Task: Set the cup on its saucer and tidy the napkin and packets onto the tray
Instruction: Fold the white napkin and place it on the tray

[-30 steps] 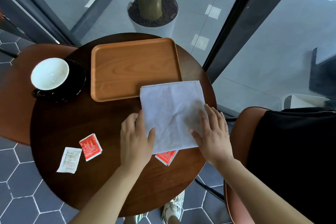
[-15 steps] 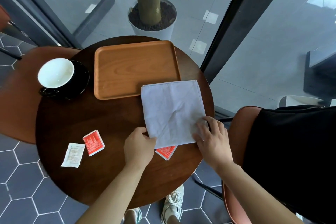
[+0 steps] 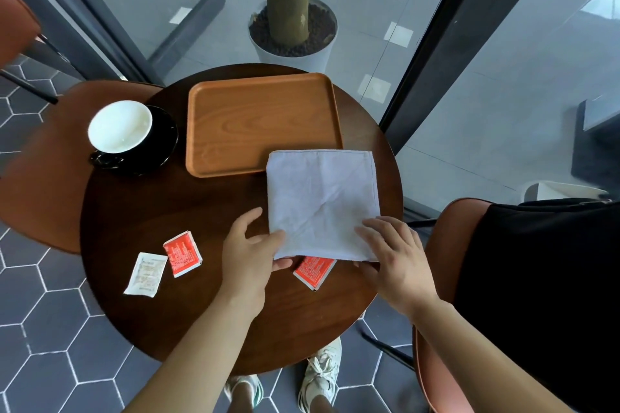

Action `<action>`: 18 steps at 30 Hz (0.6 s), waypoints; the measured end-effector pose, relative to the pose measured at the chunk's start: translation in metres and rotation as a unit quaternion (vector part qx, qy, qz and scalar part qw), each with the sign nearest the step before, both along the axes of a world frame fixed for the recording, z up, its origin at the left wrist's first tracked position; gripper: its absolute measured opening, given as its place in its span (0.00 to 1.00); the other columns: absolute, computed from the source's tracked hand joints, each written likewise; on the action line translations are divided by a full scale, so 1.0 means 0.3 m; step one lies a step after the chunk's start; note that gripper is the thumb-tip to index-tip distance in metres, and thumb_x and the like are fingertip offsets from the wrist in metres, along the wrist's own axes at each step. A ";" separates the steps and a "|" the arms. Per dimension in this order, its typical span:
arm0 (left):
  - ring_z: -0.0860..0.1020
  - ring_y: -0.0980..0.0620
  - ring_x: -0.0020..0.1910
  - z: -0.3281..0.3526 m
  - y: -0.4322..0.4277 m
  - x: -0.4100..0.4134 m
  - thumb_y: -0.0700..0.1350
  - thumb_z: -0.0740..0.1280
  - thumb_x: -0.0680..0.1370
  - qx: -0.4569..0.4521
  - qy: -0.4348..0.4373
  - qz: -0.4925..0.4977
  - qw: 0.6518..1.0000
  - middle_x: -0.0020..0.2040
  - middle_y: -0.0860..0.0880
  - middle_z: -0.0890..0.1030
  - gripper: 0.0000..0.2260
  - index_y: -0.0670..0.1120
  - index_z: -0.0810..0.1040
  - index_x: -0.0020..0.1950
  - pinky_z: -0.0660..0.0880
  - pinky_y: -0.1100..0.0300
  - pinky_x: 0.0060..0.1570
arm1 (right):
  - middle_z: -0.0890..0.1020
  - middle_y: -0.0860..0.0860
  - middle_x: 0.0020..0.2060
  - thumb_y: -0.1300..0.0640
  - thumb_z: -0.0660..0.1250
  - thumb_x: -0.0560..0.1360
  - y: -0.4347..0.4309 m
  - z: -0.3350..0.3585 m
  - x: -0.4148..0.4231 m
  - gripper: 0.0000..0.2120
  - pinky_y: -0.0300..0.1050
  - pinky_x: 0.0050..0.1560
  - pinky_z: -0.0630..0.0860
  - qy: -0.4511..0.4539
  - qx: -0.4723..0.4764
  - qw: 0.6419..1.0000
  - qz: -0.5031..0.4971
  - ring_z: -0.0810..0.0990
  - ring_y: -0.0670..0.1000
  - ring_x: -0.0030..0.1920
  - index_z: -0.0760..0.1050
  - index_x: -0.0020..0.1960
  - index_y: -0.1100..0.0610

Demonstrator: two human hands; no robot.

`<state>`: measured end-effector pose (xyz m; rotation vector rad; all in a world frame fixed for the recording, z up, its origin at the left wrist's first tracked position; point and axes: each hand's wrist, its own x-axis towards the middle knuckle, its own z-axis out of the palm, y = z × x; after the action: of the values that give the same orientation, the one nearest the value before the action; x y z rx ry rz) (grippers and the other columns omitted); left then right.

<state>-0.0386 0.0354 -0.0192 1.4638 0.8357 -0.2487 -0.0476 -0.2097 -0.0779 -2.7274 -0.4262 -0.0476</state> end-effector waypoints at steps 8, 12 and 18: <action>0.86 0.47 0.41 0.007 0.105 -0.050 0.37 0.72 0.76 -0.019 -0.030 0.023 0.999 0.45 0.48 0.86 0.06 0.47 0.84 0.48 0.80 0.60 0.34 | 0.85 0.50 0.49 0.59 0.67 0.77 0.011 0.006 0.010 0.09 0.54 0.47 0.79 -0.089 0.066 0.994 0.019 0.82 0.56 0.51 0.83 0.53 0.60; 0.86 0.44 0.43 0.013 0.170 -0.086 0.35 0.68 0.78 -0.058 -0.036 0.043 0.997 0.44 0.44 0.87 0.07 0.44 0.85 0.49 0.81 0.60 0.35 | 0.85 0.53 0.46 0.57 0.65 0.78 0.047 0.041 0.008 0.10 0.54 0.44 0.80 -0.098 0.097 0.990 0.011 0.82 0.57 0.47 0.83 0.51 0.62; 0.86 0.41 0.46 0.029 0.272 -0.169 0.28 0.63 0.76 -0.073 -0.062 0.011 0.995 0.46 0.40 0.86 0.16 0.44 0.86 0.50 0.82 0.57 0.40 | 0.85 0.52 0.48 0.56 0.67 0.78 0.120 0.098 0.019 0.09 0.50 0.43 0.80 -0.082 0.145 0.986 0.018 0.80 0.54 0.47 0.83 0.51 0.61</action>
<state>-0.0892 0.1170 -0.0104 1.3197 0.7185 -0.1969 -0.0417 -0.1736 -0.0484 -2.4364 -0.4752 -0.3028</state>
